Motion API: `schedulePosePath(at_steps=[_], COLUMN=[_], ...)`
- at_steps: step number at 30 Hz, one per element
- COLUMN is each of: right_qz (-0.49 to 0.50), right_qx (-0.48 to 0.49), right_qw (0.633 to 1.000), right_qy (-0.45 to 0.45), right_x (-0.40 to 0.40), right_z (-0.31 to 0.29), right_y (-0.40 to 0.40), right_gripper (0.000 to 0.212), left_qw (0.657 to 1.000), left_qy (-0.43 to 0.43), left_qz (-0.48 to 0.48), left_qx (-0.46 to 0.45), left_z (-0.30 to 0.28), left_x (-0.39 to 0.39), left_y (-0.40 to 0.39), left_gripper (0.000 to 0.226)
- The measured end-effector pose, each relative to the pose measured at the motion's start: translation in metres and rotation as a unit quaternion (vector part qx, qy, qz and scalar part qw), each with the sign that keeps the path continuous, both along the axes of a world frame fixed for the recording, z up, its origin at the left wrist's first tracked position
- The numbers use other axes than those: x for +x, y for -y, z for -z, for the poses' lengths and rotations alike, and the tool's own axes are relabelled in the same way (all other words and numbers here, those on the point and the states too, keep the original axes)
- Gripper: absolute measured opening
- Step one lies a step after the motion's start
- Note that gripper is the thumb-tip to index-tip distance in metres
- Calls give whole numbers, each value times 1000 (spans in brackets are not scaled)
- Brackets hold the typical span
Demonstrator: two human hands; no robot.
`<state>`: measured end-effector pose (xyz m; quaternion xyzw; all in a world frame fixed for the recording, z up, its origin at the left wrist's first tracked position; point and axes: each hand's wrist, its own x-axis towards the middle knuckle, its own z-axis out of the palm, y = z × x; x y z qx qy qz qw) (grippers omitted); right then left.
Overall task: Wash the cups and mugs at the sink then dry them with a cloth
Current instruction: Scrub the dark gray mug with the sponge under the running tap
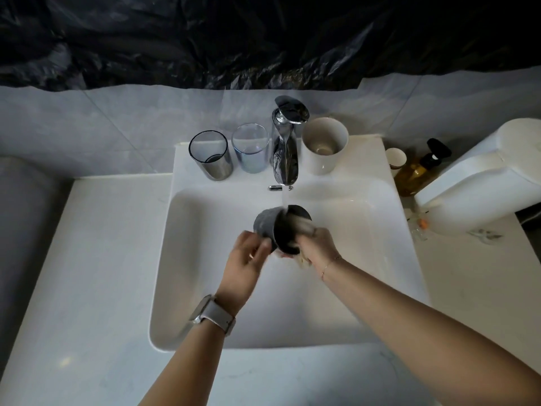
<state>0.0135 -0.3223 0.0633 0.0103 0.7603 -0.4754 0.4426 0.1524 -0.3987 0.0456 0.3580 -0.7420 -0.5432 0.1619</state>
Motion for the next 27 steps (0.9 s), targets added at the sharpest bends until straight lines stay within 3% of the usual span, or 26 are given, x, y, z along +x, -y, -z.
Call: schedulePosePath(at_steps=[2,5,9,13,15,17,22,25,27], right_qz=[-66,-174,-275,-331,-341,-314,-143,-68,-63], right_qx=[18,56,108,128,124,109,69,60,75], right_qw=[996,969,916,857,845,860,952,988,990], right_qy=[-65,-168,-272,-375,-393,-388,-263,-121,-100], right_x=[-6,-17,-21,-27,-27,-23,4,11,5], right_z=[-14,-19,-24,-35,-38,-37,-17,-8,-2], right_y=[-1,6,20,36,45,49,28,16,13], right_gripper=[31,27,7,12,18,20,29,20,20], left_qw=[989,970,959,953,947,935,908,913,925], left_qy=[-37,8,105,66,37,6,-34,-12,7], left_qz=[-106,-45,-18,-96,-134,-178,-281,-305,-276], left_qx=[94,237,264,281,289,308,307,269,260], left_z=[-14,-33,-38,-28,-30,-30,-24,-7,-6], left_x=[-9,-28,-43,-45,-47,-50,-55,-56,-55], left_y=[9,24,26,18,10,3,-6,-10,-17], left_gripper=[18,46,59,65,63,61,61,68,64])
